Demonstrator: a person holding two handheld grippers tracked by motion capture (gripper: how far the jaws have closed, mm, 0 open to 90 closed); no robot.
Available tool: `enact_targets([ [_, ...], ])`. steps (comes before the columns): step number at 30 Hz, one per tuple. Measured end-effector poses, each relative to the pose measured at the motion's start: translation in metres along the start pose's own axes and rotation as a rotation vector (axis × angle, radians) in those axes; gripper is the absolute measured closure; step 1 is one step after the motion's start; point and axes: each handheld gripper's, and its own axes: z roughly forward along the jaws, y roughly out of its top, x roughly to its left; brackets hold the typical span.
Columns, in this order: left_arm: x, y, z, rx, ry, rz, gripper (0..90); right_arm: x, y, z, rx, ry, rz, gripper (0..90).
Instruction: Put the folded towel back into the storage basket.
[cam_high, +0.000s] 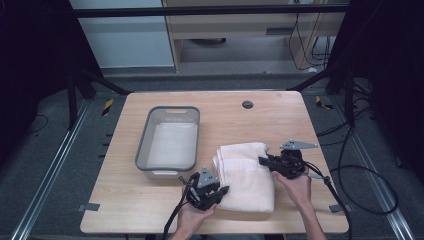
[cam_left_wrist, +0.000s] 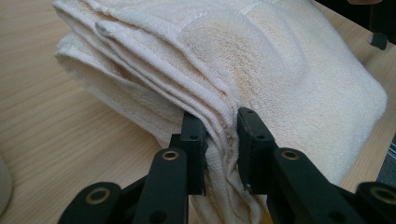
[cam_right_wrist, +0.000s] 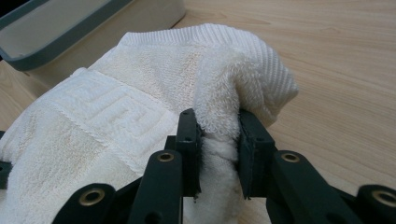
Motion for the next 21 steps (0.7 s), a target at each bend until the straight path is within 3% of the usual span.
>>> enact_targets([
  [12, -0.004, 0.009, -0.011, -0.03, 0.02, 0.032, 73.9, 0.004, 0.006, -0.008, -0.037, 0.007, 0.004, 73.0],
  [21, -0.003, 0.015, -0.02, -0.053, 0.027, 0.04, 74.0, 0.01, 0.014, -0.013, -0.07, 0.002, -0.028, 73.0],
])
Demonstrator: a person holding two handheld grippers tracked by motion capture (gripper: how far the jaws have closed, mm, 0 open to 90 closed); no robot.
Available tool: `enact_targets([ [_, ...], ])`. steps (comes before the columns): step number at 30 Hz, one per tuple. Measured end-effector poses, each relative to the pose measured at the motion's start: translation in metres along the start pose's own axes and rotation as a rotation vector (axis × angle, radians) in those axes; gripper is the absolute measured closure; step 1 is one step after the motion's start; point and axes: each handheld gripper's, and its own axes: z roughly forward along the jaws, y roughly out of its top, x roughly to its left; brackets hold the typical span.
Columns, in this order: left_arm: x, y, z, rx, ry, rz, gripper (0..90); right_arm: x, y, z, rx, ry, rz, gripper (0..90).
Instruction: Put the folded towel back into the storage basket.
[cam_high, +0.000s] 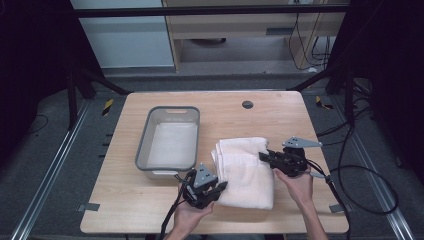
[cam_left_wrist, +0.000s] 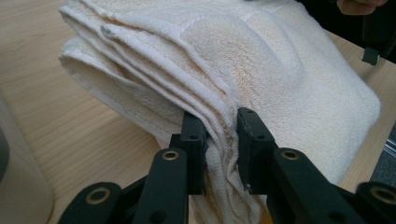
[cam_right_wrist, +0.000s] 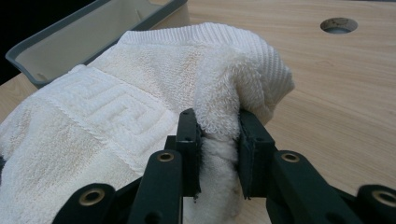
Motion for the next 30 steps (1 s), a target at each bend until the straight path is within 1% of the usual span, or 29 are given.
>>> enact_targets([
  [4, 0.0, 0.003, -0.003, -0.008, 0.003, 0.001, 73.9, 0.001, 0.003, -0.002, -0.011, 0.002, 0.0, 73.1],
  [10, 0.001, 0.006, -0.008, -0.019, 0.009, 0.003, 73.9, 0.005, 0.01, -0.004, -0.027, -0.004, -0.023, 73.0],
  [14, 0.002, 0.01, -0.012, -0.034, 0.007, 0.0, 73.9, 0.007, 0.014, -0.006, -0.041, 0.0, -0.021, 73.0],
  [22, 0.004, 0.015, -0.018, -0.048, 0.012, -0.002, 73.9, 0.012, 0.021, -0.008, -0.056, -0.009, -0.044, 73.0],
  [26, 0.005, 0.021, -0.022, -0.057, 0.02, 0.01, 73.9, 0.014, 0.028, -0.008, -0.06, -0.015, -0.057, 73.0],
  [30, 0.005, 0.025, -0.026, -0.068, 0.021, 0.011, 73.9, 0.017, 0.034, -0.01, -0.073, -0.02, -0.065, 73.1],
])
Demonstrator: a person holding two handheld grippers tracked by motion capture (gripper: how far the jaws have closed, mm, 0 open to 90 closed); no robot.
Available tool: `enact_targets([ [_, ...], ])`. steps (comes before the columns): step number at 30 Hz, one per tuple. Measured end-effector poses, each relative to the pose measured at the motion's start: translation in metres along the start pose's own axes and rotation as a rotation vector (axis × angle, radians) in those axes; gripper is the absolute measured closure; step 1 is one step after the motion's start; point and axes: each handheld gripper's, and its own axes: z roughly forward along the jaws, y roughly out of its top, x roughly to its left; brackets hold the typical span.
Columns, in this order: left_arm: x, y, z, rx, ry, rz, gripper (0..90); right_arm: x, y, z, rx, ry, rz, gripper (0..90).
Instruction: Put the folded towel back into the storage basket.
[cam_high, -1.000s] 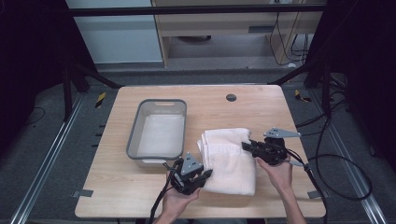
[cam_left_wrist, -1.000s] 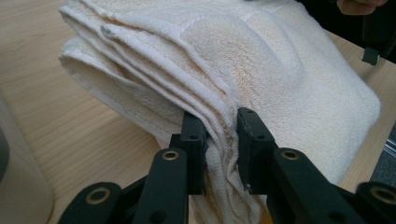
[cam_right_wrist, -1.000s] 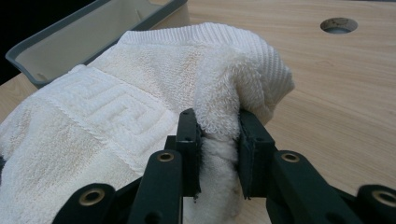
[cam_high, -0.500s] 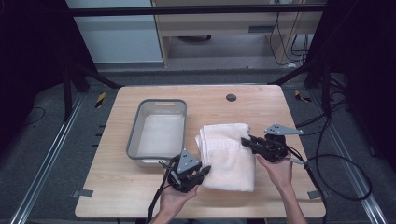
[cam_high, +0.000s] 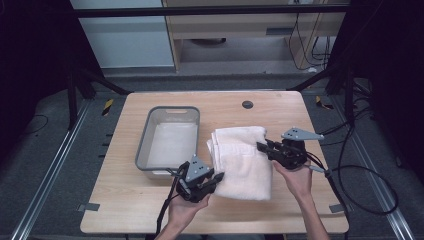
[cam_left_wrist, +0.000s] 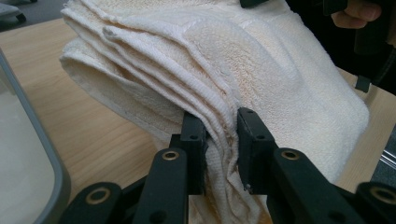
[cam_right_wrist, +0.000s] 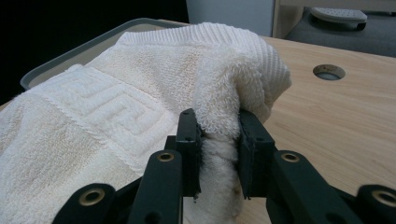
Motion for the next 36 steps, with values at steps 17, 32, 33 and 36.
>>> enact_targets([
  [17, 0.021, 0.017, -0.027, -0.072, 0.025, -0.012, 73.9, 0.018, 0.038, 0.008, -0.049, 0.004, -0.035, 73.1],
  [32, 0.037, 0.021, -0.047, -0.107, 0.049, -0.03, 74.0, 0.034, 0.06, 0.023, -0.063, 0.023, -0.053, 73.1],
  [33, 0.04, 0.022, -0.051, -0.112, 0.054, -0.03, 74.0, 0.035, 0.061, 0.024, -0.065, 0.025, -0.055, 73.1],
  [36, 0.043, 0.023, -0.055, -0.114, 0.063, -0.036, 74.0, 0.039, 0.066, 0.028, -0.064, 0.029, -0.061, 73.0],
])
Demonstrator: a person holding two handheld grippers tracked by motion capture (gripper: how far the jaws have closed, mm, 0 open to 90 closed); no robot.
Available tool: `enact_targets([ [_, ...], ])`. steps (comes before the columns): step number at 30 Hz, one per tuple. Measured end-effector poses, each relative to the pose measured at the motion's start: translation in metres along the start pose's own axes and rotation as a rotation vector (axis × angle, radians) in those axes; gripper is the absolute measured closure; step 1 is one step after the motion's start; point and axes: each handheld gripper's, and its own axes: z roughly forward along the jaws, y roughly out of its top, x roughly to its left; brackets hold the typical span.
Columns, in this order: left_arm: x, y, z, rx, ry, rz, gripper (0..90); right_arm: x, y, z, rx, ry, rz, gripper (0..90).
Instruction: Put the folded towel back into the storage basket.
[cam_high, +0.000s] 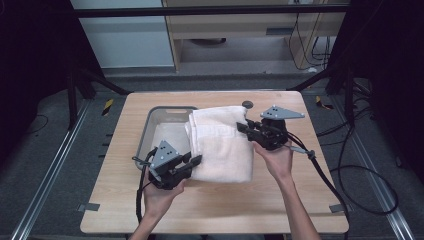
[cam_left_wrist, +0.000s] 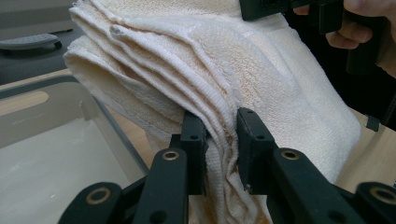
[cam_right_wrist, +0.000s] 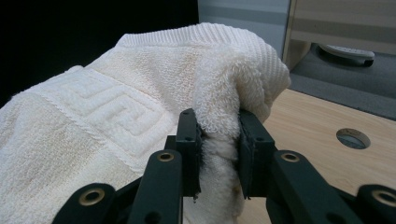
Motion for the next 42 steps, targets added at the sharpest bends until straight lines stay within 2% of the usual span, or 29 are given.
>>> enact_targets([
  [18, 0.024, 0.0, -0.019, -0.011, 0.062, -0.023, 74.0, 0.019, 0.015, 0.03, -0.015, 0.02, -0.006, 73.0],
  [42, 0.063, -0.002, -0.038, -0.04, 0.126, -0.099, 74.1, 0.042, 0.038, 0.072, -0.019, 0.035, -0.03, 73.0],
])
